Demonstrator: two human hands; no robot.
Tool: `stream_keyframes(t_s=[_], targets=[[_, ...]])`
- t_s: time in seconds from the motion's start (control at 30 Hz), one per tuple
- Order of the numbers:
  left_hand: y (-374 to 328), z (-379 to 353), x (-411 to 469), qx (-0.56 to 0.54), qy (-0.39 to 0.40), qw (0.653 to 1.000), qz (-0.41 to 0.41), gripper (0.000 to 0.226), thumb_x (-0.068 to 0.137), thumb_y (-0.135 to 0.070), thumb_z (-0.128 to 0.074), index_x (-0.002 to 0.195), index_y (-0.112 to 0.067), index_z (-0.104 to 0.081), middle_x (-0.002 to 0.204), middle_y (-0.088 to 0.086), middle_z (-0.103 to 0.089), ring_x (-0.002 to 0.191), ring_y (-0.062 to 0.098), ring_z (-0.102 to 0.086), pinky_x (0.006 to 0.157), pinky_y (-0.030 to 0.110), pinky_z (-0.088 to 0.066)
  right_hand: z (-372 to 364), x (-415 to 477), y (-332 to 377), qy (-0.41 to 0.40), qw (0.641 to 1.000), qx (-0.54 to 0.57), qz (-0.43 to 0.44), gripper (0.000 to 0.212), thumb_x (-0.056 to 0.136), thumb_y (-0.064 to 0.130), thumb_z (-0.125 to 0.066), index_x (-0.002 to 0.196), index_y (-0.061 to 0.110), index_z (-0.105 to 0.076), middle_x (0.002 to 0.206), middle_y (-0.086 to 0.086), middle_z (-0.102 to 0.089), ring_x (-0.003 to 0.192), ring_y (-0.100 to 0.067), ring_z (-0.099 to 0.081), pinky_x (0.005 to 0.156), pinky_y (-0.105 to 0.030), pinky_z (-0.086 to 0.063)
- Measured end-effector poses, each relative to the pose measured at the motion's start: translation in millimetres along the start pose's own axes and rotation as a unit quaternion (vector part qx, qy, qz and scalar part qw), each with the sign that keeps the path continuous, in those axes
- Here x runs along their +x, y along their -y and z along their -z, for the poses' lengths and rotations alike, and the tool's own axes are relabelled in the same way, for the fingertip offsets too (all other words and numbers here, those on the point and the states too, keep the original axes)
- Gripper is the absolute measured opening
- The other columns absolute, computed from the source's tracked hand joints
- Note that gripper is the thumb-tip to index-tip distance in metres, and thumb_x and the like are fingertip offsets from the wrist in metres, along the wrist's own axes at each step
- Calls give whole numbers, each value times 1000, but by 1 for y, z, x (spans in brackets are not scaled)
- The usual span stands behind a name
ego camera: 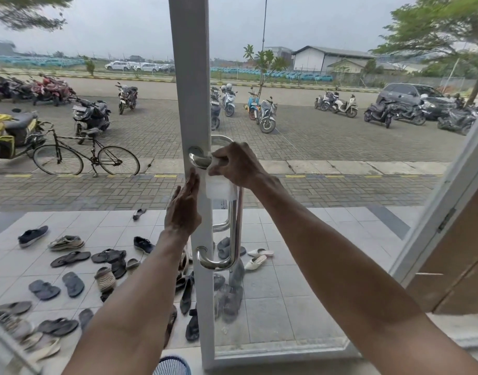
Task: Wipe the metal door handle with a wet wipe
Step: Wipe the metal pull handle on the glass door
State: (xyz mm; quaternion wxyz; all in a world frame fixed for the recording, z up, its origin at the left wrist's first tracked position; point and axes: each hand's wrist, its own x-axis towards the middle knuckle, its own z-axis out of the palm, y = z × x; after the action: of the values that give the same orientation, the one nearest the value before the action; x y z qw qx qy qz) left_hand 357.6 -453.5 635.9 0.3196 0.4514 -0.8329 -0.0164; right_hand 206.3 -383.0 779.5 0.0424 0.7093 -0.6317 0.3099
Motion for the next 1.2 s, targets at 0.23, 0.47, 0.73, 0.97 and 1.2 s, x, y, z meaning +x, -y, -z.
stream_keyframes(t_s=[0.23, 0.47, 0.73, 0.97, 1.2], targets=[[-11, -2, 1, 13, -18, 1000, 3, 93, 68, 15, -54, 154, 0, -22, 166, 5, -11, 151, 17, -22, 125, 30, -8, -21, 21, 39, -48, 994, -96, -21, 23, 72, 35, -83, 83, 16, -78, 83, -7, -74, 79, -26, -69, 63, -25, -43], [-14, -5, 2, 38, -36, 999, 12, 72, 71, 13, -56, 142, 3, -46, 158, 16, -32, 147, 26, -31, 125, 32, -14, -27, 33, 53, -30, 995, -88, -44, 13, 80, 19, -75, 88, 9, -75, 81, -8, -74, 75, -25, -71, 60, -26, -47], [-17, -15, -2, -32, -38, 996, 67, 93, 78, 6, -62, 157, -11, -15, 162, 0, -25, 98, 35, -67, 84, 42, -58, -1, 24, 28, 41, 995, -88, -38, 24, 73, 33, -82, 69, 13, -70, 69, -2, -71, 66, -20, -69, 61, -34, -59], [-25, -17, 0, -10, -13, 994, 107, 43, 84, -5, -67, 125, 2, -56, 122, 18, -63, 107, 33, -65, 90, 40, -56, -31, 36, 62, -85, 981, -177, 1, 6, 84, 12, -67, 86, 14, -73, 83, -3, -74, 78, -21, -72, 62, -26, -44], [-19, -20, 4, -18, -43, 997, 55, 60, 89, -13, -62, 145, -4, -41, 147, 13, -46, 143, 22, -34, 123, 37, -21, -47, 43, 73, -97, 971, -220, 6, 20, 93, 10, -56, 104, 14, -72, 102, -5, -74, 96, -26, -72, 72, -31, -52]])
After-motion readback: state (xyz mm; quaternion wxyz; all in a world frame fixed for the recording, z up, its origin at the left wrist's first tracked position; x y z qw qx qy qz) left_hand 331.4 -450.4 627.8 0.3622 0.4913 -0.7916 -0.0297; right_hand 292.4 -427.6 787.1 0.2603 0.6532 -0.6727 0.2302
